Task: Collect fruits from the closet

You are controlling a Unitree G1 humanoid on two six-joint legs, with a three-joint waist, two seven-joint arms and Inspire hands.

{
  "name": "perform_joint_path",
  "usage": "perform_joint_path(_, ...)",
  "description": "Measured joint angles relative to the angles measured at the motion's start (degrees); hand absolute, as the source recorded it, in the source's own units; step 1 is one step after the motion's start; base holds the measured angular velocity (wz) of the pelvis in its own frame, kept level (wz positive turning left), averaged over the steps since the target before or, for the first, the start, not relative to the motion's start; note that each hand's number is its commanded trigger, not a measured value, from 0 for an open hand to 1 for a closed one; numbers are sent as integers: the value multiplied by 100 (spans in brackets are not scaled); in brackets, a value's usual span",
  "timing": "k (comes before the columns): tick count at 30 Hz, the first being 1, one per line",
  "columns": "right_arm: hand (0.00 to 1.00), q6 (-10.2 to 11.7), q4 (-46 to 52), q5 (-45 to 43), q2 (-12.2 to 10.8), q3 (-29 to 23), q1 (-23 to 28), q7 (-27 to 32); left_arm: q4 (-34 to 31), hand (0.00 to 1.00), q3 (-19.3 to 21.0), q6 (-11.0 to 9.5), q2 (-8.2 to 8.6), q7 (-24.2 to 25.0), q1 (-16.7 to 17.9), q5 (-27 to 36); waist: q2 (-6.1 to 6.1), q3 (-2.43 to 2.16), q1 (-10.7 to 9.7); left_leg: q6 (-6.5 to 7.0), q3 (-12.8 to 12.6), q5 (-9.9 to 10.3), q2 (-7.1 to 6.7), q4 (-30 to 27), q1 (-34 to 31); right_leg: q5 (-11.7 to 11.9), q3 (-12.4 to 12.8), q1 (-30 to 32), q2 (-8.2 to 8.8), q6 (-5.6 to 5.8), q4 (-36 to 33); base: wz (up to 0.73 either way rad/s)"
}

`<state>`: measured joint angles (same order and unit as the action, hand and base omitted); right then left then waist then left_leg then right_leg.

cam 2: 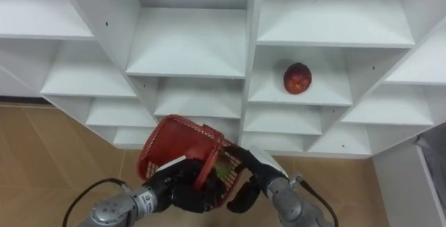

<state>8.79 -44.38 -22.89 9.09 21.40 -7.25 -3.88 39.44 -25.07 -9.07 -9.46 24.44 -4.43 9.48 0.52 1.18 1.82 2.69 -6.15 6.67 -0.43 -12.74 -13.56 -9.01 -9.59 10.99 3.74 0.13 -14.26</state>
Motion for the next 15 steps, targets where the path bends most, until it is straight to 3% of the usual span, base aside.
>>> perform_joint_path(11,0,-4,-80,31,-13,79,9,10,8,100,1,1,-21,-56,35,0,-1,-1,-2,0,-3,0,0,-4,30,1,15,-51,-9,0,28,0)
perform_joint_path(15,0,-5,-59,144,-15,101,173,19,22,100,18,4,-55,-272,216,-129,-10,-6,2,-20,-4,30,0,11,176,-2,-5,-212,-19,5,84,0)
